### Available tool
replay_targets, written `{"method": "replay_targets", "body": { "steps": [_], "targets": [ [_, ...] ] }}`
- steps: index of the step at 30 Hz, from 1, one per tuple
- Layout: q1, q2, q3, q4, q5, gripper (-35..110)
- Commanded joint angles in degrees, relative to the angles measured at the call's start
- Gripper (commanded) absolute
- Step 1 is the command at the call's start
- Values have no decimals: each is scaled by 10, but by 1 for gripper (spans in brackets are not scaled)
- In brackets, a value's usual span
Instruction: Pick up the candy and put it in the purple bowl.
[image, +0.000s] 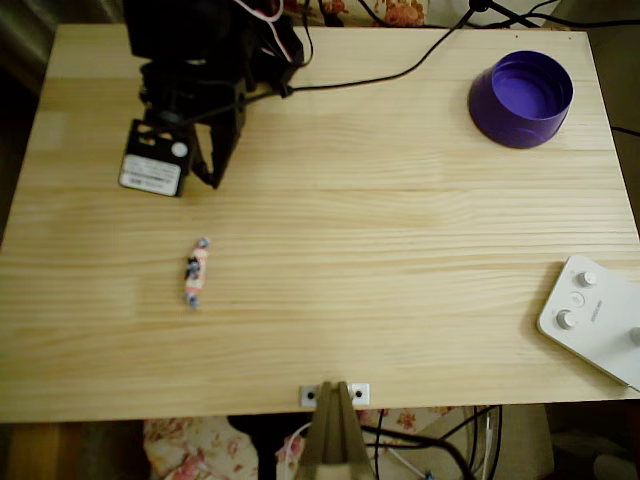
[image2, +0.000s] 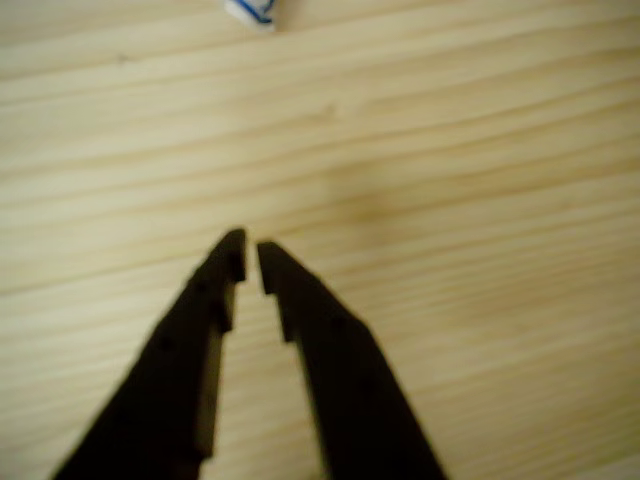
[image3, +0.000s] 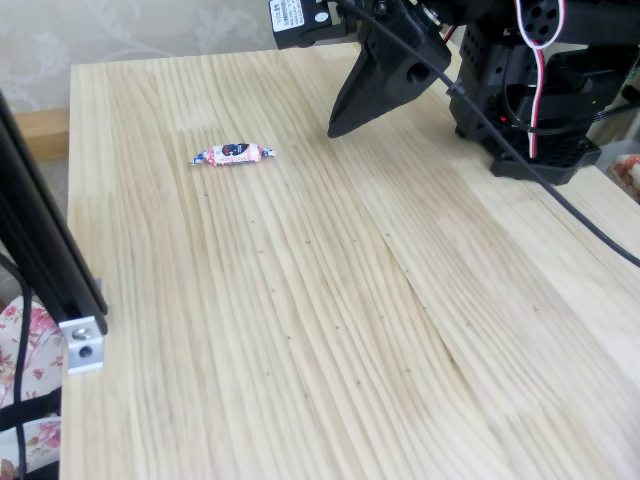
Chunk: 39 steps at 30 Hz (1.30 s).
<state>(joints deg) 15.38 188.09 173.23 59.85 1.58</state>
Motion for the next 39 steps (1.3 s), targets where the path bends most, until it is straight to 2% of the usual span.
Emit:
{"method": "replay_targets", "body": {
  "steps": [1,39],
  "targets": [
    [17,10,-5,0,18,-1],
    [4,10,-5,-1,6,-1]
  ]
}}
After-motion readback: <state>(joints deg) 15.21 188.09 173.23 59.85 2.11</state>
